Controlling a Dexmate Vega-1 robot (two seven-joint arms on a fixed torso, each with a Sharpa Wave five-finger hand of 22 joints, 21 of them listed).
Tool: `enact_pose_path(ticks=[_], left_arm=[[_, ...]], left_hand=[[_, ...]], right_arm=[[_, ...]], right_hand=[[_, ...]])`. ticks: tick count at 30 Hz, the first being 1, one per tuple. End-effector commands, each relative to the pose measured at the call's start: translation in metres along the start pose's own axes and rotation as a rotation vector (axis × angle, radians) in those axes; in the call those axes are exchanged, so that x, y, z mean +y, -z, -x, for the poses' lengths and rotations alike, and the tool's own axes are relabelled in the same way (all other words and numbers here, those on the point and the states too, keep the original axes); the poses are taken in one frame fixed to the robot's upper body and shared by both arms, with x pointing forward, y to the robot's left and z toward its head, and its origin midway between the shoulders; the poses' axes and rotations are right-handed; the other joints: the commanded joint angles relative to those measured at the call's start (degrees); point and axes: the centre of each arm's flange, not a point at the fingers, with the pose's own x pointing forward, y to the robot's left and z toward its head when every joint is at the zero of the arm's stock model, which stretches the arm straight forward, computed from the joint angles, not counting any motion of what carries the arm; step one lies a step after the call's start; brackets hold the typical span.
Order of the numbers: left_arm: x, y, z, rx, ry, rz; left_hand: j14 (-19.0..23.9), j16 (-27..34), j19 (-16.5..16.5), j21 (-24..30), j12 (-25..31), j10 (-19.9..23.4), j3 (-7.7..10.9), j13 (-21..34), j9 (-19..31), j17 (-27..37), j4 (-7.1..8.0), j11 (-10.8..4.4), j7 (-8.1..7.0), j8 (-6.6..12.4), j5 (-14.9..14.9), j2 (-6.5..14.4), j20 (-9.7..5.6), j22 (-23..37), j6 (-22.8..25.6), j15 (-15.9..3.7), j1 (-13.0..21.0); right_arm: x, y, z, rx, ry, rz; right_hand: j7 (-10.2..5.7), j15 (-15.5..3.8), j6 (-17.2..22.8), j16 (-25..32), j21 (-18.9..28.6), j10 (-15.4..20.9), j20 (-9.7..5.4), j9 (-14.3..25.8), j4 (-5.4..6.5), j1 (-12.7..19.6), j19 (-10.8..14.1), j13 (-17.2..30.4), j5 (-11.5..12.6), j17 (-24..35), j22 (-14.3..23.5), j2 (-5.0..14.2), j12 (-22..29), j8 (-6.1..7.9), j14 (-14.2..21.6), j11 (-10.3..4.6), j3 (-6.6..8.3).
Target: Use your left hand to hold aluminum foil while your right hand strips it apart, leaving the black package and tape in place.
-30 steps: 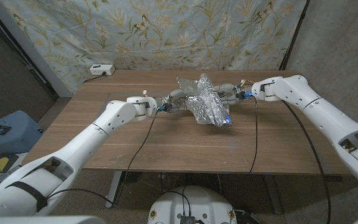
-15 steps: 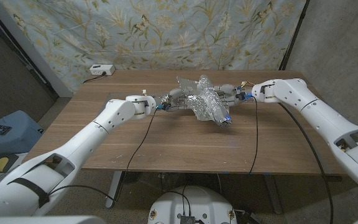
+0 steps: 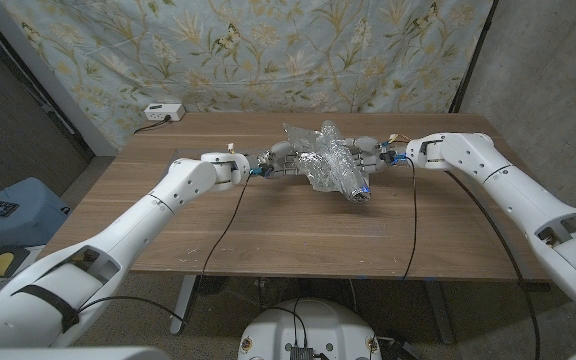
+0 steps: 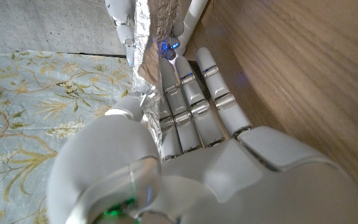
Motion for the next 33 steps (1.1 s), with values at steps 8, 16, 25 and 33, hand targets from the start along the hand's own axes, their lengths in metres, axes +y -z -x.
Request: enact_pose_path(ticks=[8,16,25,33], left_arm=[[-0.002,0.002,0.003,0.011,0.001,0.005],[-0.003,0.005,0.004,0.01,0.002,0.015],[-0.006,0.007,0.003,0.021,0.001,0.019],[-0.01,0.007,0.002,0.023,0.004,0.019]], left_hand=[[0.3,-0.2,-0.2,0.4,0.0,0.7,0.54,0.1,0.2,0.2,0.02,-0.56,0.29,0.45,-0.3,0.4,0.06,0.3,0.1,-0.56,0.1],[0.4,-0.2,-0.1,0.6,0.0,0.8,0.63,0.2,0.3,0.2,-0.05,-0.63,0.24,0.48,-0.4,0.4,0.02,0.3,0.2,-0.63,0.2],[0.4,-0.4,-0.2,0.8,-0.1,0.8,0.71,0.2,0.3,0.2,0.01,-0.59,0.22,0.39,-0.6,0.4,0.02,0.3,0.1,-0.46,0.2],[0.5,-0.4,-0.3,1.0,-0.1,0.9,0.76,0.3,0.3,0.3,-0.01,-0.64,0.28,0.44,-0.7,0.3,-0.02,0.3,0.3,-0.65,0.2]], right_arm=[[-0.001,0.011,0.002,-0.003,-0.053,-0.07],[-0.004,0.013,0.003,0.015,-0.064,-0.078],[-0.01,0.015,0.005,0.028,-0.083,-0.096],[-0.018,0.021,0.008,0.019,-0.107,-0.146]], right_hand=[[0.83,1.27,-1.4,-0.9,-0.6,-1.1,0.65,0.2,0.94,-2.6,0.2,0.4,0.1,0.0,0.1,-0.82,-0.6,0.05,-0.1,1.03,-0.67],[1.14,1.63,-2.9,-1.5,-1.0,-2.3,0.77,0.1,1.0,-3.4,0.2,0.7,0.3,0.0,0.1,-0.81,-1.0,-0.21,-0.5,1.73,-0.72],[1.68,2.0,-4.7,-2.2,-1.6,-3.0,1.01,0.0,1.17,-4.7,0.1,1.0,0.5,0.2,0.1,-0.95,-1.4,-0.32,-0.9,2.1,-0.97],[1.56,2.4,-6.1,-2.8,-2.1,-4.2,1.0,-0.1,1.36,-5.7,-0.2,1.3,0.5,0.4,0.1,-0.82,-2.0,-0.44,-1.6,2.61,-1.08]])
